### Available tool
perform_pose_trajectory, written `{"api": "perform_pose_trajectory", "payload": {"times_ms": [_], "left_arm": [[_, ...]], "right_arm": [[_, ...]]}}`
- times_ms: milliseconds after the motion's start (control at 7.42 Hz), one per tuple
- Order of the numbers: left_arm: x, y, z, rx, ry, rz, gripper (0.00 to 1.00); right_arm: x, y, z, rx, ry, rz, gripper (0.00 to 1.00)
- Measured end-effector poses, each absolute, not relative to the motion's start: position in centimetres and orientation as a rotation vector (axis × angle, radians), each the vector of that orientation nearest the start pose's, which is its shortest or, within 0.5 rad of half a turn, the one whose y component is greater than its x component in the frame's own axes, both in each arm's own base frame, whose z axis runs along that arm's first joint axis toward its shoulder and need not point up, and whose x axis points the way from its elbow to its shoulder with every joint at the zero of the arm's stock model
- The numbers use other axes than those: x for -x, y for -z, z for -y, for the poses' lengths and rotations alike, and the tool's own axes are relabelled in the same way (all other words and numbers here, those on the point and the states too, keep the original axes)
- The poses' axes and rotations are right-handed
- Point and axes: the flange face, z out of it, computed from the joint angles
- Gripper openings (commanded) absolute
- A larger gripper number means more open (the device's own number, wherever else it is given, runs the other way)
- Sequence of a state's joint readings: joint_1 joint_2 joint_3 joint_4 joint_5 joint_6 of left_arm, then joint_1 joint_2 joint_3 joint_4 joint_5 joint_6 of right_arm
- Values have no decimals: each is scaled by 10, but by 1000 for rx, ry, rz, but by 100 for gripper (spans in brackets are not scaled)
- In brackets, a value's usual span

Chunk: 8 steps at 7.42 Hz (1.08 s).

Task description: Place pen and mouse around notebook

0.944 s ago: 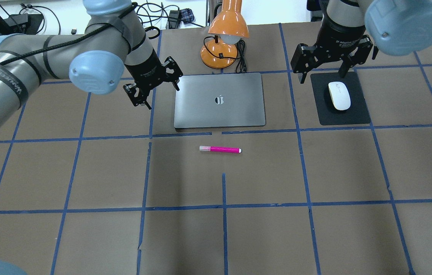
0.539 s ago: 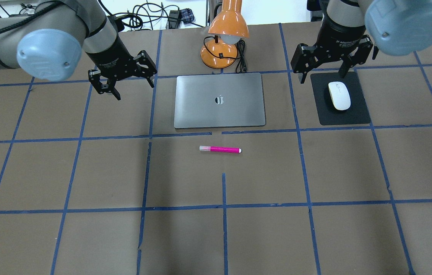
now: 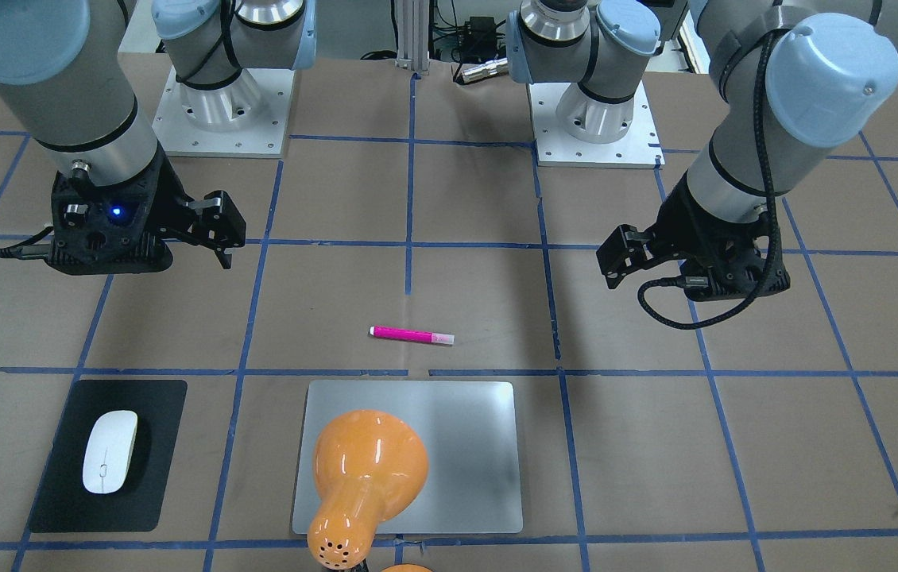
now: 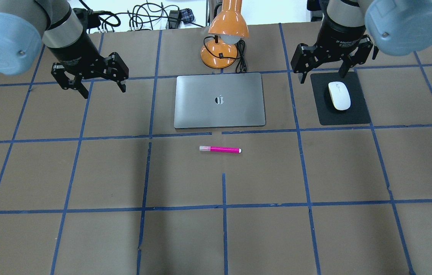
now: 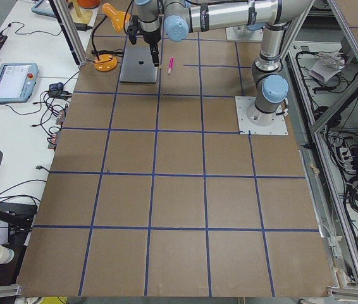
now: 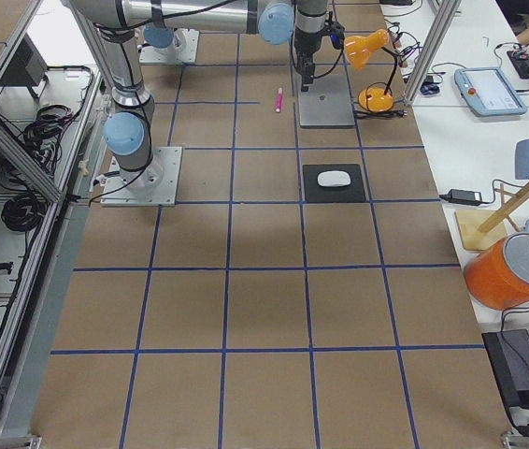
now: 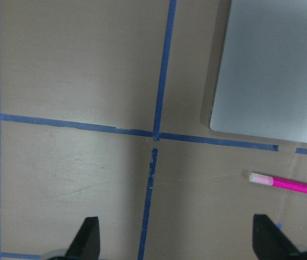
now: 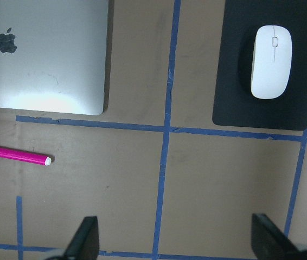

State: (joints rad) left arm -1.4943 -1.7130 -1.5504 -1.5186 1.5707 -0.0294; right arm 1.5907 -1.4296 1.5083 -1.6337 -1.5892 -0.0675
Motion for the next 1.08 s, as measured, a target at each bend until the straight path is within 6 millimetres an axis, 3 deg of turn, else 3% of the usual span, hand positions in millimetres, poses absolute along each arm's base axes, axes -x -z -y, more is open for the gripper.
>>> {"api": "perform_pose_trajectory", "payload": {"times_ms": [674,1079], "left_arm": [[94,-465,515,134,-67,-3134,100],[95,-462,506,135,-87,-3150,100]], "right_arm": [[-142,-451,546,138,-30,-3156,100],[-142,-451,546,138,-30,-3156,100]]}}
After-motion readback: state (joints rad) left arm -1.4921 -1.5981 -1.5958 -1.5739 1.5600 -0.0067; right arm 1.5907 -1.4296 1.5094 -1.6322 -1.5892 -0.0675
